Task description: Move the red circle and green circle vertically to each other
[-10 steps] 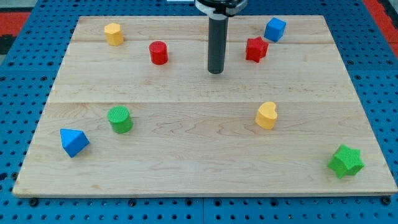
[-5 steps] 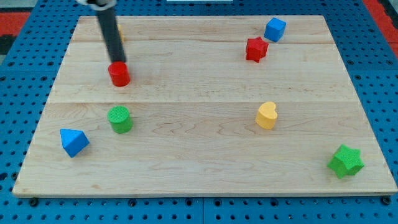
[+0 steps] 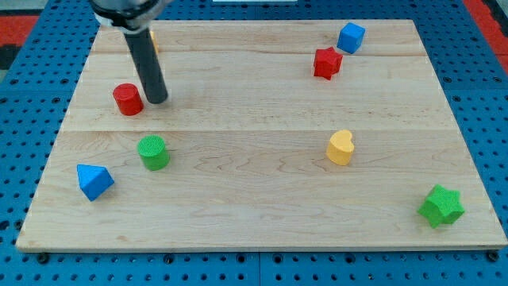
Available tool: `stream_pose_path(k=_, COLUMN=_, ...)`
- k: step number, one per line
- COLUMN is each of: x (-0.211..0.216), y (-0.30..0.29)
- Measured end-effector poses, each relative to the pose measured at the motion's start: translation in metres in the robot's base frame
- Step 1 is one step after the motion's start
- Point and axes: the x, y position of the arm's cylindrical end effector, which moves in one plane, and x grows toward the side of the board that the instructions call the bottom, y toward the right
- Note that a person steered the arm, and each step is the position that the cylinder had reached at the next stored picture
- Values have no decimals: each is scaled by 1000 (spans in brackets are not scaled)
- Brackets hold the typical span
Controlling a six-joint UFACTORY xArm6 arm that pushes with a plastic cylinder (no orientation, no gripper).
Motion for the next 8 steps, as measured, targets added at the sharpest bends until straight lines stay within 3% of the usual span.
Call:
stream_pose_path(k=1, x=52, y=0)
stream_pose_path(k=3, x=82, y=54)
stream_pose_path(k=5, x=89, y=-6)
stream_pose_path(k=6, x=62, y=-25)
stream_pose_path(k=7, x=70, y=-116)
stream_pose_path(k=8, x=98, y=-137)
